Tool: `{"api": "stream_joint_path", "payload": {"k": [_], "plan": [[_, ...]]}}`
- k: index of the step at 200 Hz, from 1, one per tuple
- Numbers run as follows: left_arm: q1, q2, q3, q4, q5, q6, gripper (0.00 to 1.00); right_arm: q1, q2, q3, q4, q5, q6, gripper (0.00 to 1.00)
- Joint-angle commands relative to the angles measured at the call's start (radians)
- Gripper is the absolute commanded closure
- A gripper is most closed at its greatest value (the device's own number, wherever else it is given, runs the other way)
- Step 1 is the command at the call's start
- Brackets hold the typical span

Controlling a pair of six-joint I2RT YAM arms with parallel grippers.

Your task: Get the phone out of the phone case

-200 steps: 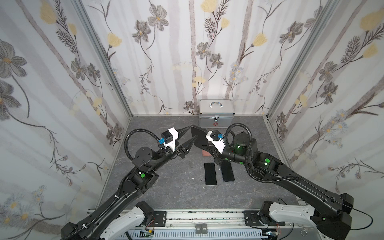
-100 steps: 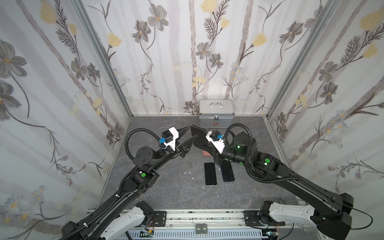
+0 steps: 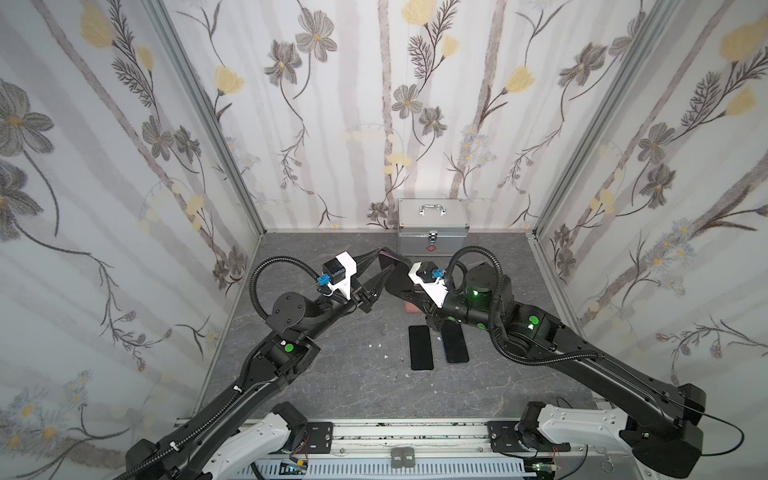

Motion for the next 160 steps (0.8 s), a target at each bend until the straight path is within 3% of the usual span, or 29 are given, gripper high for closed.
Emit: {"api": "stream_joint_path", "payload": {"k": [1,23,71,106,160], "plan": [[-0.002,0.009,0.004,-0.026,0.065,-0.007,0.56,0.013,0.002,0.010,0.048,-0.133,-0.081,1.00],[-0.003,0.009,0.005,-0.027,0.074,-0.013,0.58,0.014,0.004,0.010,0.051,-0.140,-0.086,1.00],[-0.001,0.006,-0.001,-0.034,0.178,-0.042,0.75,-0.016,0.006,0.018,0.040,-0.156,-0.061,1.00],[-0.002,0.017,0.000,-0.062,0.280,-0.059,0.77,-0.046,0.012,0.045,-0.010,-0.203,-0.079,1.00],[0.001,0.052,0.016,-0.086,0.439,-0.099,0.78,-0.099,-0.014,0.050,-0.047,-0.367,-0.136,1.00]]}}
